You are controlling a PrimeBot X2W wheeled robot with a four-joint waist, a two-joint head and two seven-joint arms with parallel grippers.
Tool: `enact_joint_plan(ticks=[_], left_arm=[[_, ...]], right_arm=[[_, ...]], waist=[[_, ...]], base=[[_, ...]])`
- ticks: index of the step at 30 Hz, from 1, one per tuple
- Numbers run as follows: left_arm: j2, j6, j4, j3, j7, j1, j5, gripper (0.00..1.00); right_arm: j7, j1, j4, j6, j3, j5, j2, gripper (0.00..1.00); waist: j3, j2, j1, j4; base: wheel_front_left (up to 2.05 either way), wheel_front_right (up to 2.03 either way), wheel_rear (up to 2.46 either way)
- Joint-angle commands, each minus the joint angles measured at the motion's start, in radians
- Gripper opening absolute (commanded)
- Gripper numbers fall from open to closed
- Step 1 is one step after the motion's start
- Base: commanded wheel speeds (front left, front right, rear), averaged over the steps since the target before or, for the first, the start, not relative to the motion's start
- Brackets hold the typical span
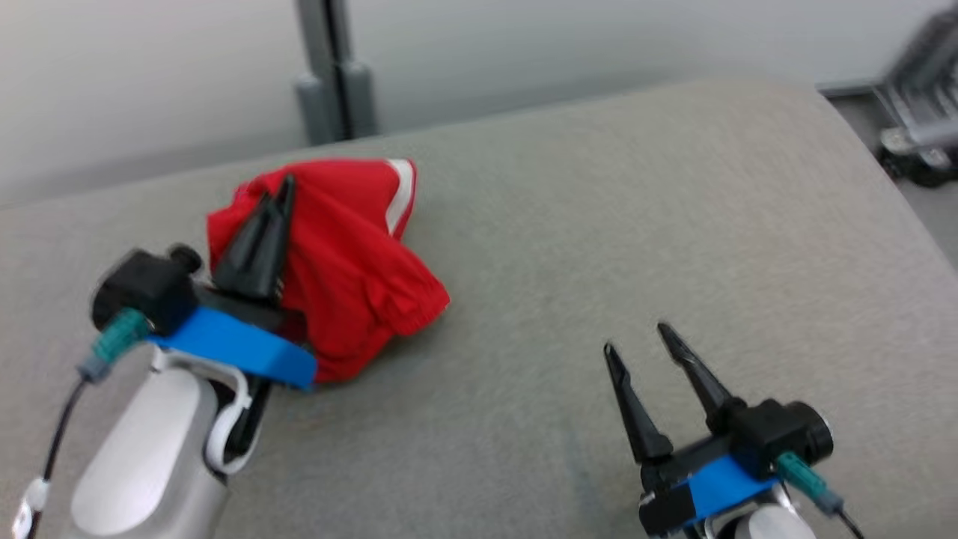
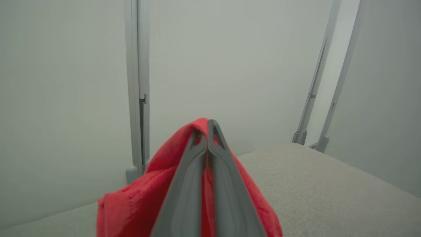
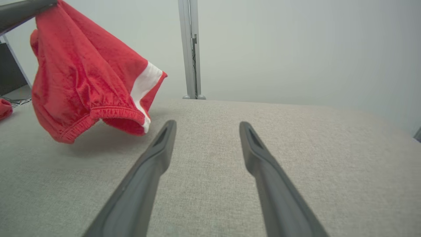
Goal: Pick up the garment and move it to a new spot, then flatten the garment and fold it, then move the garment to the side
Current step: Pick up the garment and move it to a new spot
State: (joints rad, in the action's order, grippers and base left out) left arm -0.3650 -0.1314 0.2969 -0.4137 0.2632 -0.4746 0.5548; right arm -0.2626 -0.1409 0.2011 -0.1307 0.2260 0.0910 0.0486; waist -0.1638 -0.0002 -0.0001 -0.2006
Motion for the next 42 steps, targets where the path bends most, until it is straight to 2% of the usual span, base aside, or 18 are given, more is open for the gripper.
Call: enact_joint_plan(ticks=[1, 7, 11, 12, 13, 14, 30, 39, 42], left_arm=[[0.009, 0.001, -0.007, -0.008, 0.002, 0.006, -0.005, 0.00], [0.045, 0.001, -0.022, -0.064, 0.002, 0.023, -0.023, 0.00], [0.049, 0.001, -0.002, -0.061, 0.002, 0.045, -0.048, 0.00], [0.049, 0.001, 0.006, -0.053, 0.002, 0.047, -0.054, 0.11], [0.052, 0.001, 0.014, -0.039, 0.002, 0.051, -0.054, 0.79], [0.057, 0.001, 0.025, -0.023, 0.002, 0.061, -0.052, 1.00], [0.097, 0.001, 0.136, 0.301, 0.002, 0.245, -0.156, 1.00], [0.162, 0.001, 0.136, 0.439, 0.002, 0.374, -0.219, 1.00], [0.190, 0.001, 0.125, 0.447, 0.002, 0.421, -0.250, 1.00]], right_arm=[[-0.003, 0.014, -0.010, 0.000, 0.011, 0.003, 0.003, 1.00], [-0.003, 0.034, -0.044, 0.000, 0.034, 0.014, 0.003, 1.00], [-0.003, 0.048, -0.064, 0.000, 0.042, 0.019, 0.003, 1.00], [-0.003, 0.050, -0.069, 0.000, 0.041, 0.020, 0.003, 1.00], [-0.003, 0.051, -0.073, 0.000, 0.037, 0.022, 0.003, 1.00], [-0.003, 0.054, -0.077, 0.000, 0.032, 0.025, 0.003, 1.00], [-0.004, 0.021, -0.011, 0.000, -0.013, 0.031, 0.003, 1.00], [-0.003, 0.039, 0.072, 0.000, -0.071, 0.030, 0.003, 1.00], [-0.003, 0.057, 0.099, 0.000, -0.101, 0.036, 0.004, 1.00]], waist=[[0.034, 0.0002, 0.0001, -0.068], [-0.001, 0.0002, 0.0001, -0.187], [-0.019, 0.0002, 0.0001, -0.219], [-0.022, 0.0002, 0.0001, -0.220], [-0.025, 0.0002, 0.0001, -0.217], [-0.026, 0.0002, 0.0001, -0.211], [0.041, 0.0002, 0.0001, 0.010], [0.111, 0.0002, 0.0001, 0.115], [0.140, 0.0002, 0.0001, 0.146]], base=[[0.00, 0.00, 0.00], [0.00, 0.00, 0.00], [0.00, 0.00, 0.00], [0.00, 0.00, 0.00], [0.00, 0.00, 0.00], [0.00, 0.00, 0.00], [0.00, 0.00, 0.00], [0.00, 0.00, 0.00], [0.00, 0.00, 0.00]])
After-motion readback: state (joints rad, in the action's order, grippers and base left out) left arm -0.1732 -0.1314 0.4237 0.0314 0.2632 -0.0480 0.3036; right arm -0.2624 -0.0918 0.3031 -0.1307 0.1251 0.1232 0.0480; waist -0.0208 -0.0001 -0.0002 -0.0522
